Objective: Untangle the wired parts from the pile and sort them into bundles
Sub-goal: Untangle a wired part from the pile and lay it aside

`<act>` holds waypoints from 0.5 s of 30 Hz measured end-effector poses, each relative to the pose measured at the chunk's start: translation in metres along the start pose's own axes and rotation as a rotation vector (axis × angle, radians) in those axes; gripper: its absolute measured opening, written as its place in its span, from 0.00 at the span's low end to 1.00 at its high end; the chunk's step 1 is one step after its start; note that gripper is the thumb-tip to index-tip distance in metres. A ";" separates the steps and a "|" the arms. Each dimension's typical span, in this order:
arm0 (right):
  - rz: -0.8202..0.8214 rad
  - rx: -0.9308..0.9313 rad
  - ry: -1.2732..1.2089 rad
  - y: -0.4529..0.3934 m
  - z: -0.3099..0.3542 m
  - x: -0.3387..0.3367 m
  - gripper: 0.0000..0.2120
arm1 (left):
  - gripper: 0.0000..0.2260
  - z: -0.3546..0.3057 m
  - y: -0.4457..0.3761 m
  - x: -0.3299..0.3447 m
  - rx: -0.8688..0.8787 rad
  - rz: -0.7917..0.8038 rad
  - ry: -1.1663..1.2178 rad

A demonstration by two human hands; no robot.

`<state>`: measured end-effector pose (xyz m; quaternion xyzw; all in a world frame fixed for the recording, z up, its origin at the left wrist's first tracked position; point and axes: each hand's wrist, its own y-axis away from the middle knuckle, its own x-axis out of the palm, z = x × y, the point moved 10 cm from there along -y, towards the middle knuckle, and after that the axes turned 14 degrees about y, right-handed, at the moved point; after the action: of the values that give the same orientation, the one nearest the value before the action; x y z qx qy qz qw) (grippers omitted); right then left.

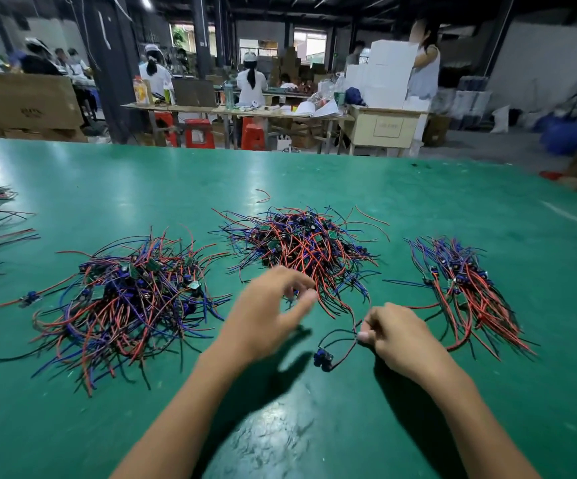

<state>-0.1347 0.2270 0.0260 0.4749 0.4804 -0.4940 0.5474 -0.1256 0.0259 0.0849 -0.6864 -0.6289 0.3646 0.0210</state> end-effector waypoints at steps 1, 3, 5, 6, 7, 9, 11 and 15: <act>-0.078 -0.027 -0.023 -0.002 0.005 -0.004 0.10 | 0.17 0.001 0.004 0.022 -0.020 0.118 -0.021; -0.267 -0.093 -0.150 0.000 0.012 -0.014 0.09 | 0.22 0.009 0.009 0.043 -0.049 0.184 -0.043; -0.416 -0.148 -0.346 0.006 0.014 -0.024 0.09 | 0.21 0.016 0.011 0.042 -0.081 0.154 0.029; -0.467 -0.173 -0.428 0.008 0.014 -0.029 0.08 | 0.20 0.020 0.009 0.039 -0.099 0.147 0.058; -0.503 -0.191 -0.493 0.009 0.015 -0.032 0.07 | 0.18 0.023 0.008 0.037 -0.119 0.153 0.072; -0.543 -0.179 -0.593 0.012 0.010 -0.038 0.04 | 0.13 0.027 0.007 0.035 -0.137 0.176 0.067; -0.612 -0.095 -0.640 0.018 -0.007 -0.041 0.04 | 0.10 0.027 0.007 0.033 -0.128 0.164 0.037; -0.408 0.088 -0.354 0.017 -0.031 -0.020 0.10 | 0.13 0.034 0.007 0.021 -0.201 0.055 0.067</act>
<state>-0.1207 0.2602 0.0435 0.2980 0.4409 -0.6898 0.4909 -0.1392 0.0287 0.0468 -0.7140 -0.6420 0.2769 -0.0370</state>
